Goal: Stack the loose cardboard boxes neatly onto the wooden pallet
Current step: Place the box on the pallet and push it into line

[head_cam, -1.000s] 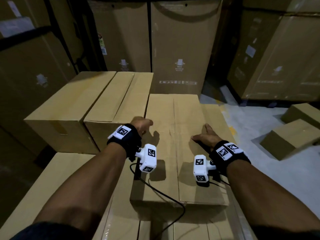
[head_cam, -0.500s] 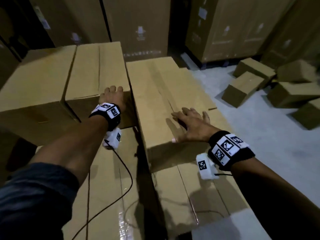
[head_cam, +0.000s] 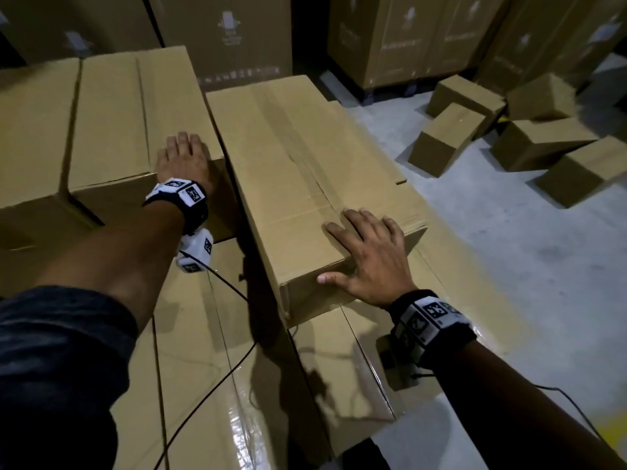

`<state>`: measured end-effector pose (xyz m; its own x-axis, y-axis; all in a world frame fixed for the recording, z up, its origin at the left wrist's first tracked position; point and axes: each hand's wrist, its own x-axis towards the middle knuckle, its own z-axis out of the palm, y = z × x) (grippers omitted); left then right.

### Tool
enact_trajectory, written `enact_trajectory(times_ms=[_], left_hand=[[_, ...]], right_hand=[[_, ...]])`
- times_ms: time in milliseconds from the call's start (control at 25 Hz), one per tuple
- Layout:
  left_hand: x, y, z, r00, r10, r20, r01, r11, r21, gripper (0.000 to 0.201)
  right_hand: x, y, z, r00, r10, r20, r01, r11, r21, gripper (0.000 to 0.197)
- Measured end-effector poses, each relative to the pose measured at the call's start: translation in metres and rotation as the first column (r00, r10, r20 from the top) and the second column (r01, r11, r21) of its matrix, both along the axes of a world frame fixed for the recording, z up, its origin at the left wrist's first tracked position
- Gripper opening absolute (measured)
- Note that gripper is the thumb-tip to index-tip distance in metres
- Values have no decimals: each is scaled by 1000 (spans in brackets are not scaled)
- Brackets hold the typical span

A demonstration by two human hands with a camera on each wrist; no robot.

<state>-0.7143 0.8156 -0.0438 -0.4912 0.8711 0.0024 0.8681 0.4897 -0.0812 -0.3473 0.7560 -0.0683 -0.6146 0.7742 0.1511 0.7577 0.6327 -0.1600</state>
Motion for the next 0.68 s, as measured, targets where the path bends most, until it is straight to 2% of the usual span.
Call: enact_trajectory(times_ms=[240, 680], left_hand=[[-10, 13, -12, 998, -15, 59, 13, 1000, 27, 87], [-6, 7, -23, 999, -48, 5, 48, 997, 55, 89]], right_hand=[[0, 1, -6, 997, 5, -79, -3, 1000, 24, 91], [-28, 29, -9, 982, 88, -165, -73, 993, 92, 77]])
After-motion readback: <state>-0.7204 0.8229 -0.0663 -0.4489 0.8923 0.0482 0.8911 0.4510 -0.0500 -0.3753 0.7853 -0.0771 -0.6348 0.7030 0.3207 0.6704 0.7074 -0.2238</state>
